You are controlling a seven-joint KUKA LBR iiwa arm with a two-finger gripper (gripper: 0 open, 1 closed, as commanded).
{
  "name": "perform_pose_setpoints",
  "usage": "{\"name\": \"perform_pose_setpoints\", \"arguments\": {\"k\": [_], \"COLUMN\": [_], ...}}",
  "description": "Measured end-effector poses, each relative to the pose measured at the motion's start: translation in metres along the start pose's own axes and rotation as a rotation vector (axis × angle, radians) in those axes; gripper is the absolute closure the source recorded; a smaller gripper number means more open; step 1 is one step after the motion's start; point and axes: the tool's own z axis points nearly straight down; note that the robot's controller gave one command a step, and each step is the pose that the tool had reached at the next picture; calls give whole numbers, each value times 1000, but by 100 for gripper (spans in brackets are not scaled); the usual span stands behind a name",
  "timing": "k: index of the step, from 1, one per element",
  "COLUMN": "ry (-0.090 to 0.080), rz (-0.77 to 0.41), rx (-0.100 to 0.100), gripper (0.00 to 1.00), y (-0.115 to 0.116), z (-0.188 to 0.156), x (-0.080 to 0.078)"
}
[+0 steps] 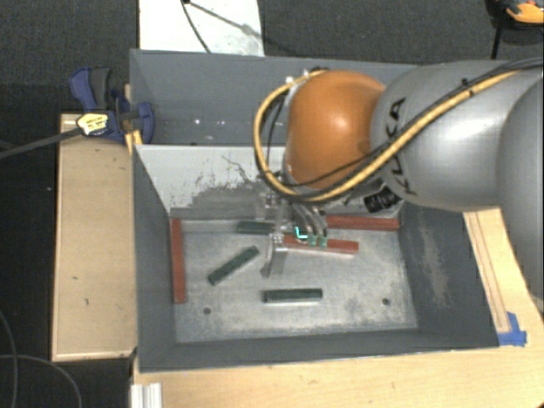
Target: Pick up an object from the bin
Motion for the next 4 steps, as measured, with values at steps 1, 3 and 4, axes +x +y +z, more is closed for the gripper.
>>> {"name": "perform_pose_setpoints", "arguments": {"k": [1, 3, 4], "ry": [-8, -5, -7], "rz": [4, 19, 134], "rx": [-1, -5, -1], "gripper": [0, 0, 100], "y": [-1, 26, 12], "z": [-5, 92, 104], "x": [-2, 13, 12]}}
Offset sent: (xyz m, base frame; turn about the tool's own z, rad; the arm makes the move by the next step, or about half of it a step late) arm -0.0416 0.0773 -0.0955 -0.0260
